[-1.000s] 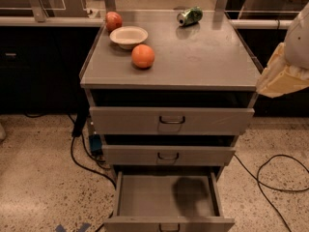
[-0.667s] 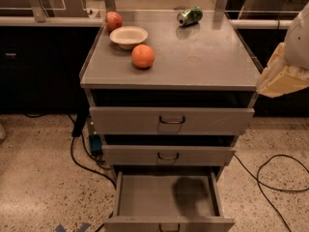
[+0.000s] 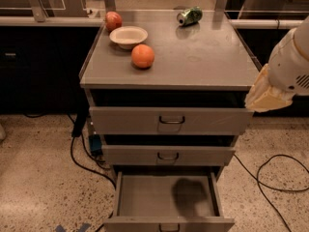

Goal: Close bottom drawer

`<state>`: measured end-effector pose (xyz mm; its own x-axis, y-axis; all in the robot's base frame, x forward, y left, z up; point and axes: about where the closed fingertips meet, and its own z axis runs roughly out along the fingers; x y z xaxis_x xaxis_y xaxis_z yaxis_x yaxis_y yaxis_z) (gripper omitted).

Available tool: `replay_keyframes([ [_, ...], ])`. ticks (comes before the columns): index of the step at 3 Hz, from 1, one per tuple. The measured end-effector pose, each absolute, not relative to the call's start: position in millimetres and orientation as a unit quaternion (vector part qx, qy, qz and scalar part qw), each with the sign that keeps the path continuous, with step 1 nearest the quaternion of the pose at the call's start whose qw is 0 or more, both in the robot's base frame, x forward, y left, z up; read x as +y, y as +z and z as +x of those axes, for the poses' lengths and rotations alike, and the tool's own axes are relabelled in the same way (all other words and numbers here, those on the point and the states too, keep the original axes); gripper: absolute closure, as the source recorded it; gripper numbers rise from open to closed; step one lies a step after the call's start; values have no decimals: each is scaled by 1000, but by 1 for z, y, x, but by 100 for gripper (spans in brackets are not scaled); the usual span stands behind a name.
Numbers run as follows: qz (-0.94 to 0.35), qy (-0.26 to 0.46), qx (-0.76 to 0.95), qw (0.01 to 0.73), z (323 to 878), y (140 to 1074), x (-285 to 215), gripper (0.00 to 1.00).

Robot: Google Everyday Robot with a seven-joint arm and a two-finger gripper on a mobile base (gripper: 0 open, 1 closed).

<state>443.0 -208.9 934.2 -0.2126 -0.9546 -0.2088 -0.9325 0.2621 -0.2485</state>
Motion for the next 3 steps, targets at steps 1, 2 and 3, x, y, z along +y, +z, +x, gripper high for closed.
replay_keyframes([
  [1,-608,-29,776,169,441,905,-207,100],
  [2,-619,-16,768,162,415,840,-208,100],
  [3,-620,-17,768,162,415,840,-208,100],
])
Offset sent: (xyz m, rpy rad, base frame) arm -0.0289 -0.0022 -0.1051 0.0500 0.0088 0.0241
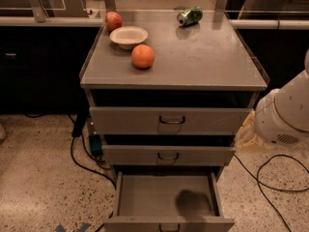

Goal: Close bottom drawer

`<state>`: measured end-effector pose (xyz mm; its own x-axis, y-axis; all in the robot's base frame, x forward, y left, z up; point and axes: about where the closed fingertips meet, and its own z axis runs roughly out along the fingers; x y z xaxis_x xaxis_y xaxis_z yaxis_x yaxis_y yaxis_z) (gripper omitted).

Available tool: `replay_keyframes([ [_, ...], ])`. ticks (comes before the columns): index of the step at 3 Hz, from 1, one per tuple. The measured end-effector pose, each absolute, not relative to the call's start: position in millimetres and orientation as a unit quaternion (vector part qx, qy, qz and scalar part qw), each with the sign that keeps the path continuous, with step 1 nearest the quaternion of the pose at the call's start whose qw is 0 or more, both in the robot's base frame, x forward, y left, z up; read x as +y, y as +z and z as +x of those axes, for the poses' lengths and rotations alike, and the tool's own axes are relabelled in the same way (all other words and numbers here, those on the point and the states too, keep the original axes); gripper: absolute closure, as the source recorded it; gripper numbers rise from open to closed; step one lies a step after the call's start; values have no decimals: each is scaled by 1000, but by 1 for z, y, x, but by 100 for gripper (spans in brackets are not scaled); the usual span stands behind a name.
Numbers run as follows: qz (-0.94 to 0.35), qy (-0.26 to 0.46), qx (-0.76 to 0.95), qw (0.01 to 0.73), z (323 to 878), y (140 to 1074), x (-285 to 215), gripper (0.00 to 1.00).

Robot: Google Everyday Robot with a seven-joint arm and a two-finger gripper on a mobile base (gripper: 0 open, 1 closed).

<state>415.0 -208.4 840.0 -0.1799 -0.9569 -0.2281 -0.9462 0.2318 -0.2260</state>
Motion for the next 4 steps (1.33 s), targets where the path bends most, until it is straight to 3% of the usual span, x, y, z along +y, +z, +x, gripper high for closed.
replay_keyframes([
  [4,-652,-16,738,174,386,742,-190,100],
])
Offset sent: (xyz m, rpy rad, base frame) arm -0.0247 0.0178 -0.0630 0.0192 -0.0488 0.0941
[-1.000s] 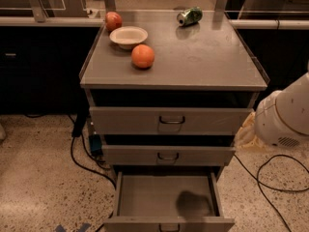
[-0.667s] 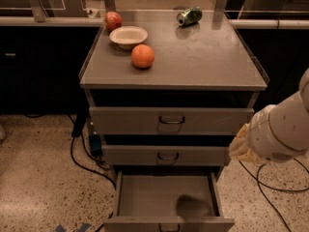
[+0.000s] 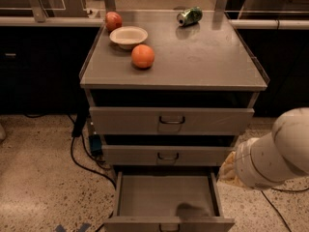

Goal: Close bottom drawer

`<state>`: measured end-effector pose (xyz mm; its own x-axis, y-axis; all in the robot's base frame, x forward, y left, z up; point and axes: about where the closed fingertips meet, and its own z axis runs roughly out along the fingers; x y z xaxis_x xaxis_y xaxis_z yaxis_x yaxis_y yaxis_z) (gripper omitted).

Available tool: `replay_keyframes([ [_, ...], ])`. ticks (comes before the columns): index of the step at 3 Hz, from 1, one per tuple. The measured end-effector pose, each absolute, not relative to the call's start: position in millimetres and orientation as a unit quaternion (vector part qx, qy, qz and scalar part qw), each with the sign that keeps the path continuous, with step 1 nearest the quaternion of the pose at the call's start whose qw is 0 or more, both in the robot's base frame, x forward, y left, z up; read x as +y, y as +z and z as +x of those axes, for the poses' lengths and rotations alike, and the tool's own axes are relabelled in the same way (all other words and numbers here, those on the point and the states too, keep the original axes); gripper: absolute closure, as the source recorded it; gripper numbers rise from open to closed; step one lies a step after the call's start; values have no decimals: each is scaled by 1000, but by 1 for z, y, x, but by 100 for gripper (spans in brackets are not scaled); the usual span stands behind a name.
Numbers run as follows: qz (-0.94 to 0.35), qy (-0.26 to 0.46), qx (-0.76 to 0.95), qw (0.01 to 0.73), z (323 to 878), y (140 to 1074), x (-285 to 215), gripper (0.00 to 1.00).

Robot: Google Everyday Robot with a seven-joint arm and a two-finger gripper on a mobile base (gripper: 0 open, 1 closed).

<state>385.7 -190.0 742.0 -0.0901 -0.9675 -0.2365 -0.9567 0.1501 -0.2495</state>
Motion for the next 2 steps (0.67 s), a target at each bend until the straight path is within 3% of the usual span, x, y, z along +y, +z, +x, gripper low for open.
replay_keyframes([
  [1,-652,4,740,166,374,661,-191,100],
  [2,-652,4,740,166,374,661,-191,100],
])
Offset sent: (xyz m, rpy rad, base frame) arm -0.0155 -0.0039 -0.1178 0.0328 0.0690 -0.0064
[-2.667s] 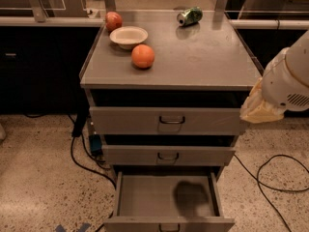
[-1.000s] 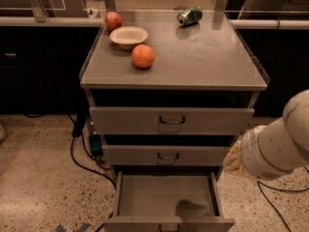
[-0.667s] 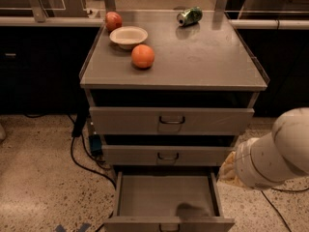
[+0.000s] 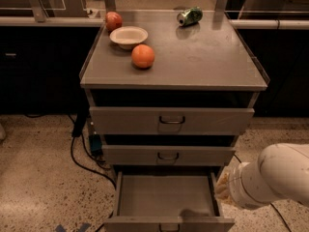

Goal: Close bottom drawer

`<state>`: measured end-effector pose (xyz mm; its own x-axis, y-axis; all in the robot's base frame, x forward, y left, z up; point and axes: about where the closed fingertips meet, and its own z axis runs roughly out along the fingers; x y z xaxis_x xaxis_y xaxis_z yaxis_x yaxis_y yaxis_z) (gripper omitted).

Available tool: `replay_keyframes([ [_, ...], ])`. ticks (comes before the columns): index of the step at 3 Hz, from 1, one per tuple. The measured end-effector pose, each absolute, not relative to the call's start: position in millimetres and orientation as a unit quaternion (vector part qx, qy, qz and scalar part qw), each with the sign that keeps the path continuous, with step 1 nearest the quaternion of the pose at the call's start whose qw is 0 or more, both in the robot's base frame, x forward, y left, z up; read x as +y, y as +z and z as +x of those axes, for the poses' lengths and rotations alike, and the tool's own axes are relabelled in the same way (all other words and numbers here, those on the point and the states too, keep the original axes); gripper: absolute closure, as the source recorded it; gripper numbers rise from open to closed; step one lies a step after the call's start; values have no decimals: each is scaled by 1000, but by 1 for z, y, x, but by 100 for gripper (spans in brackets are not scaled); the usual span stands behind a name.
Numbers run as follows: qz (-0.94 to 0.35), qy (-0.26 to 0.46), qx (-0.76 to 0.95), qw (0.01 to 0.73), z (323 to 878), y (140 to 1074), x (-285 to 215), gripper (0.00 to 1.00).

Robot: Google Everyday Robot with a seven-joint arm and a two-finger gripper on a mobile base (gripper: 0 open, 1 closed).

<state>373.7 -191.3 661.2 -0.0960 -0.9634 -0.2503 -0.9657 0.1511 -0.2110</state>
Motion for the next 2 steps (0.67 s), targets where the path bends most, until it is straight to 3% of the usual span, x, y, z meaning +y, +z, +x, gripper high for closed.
replay_keyframes([
  [2,-654,37,736,172,386,630,-201,100],
])
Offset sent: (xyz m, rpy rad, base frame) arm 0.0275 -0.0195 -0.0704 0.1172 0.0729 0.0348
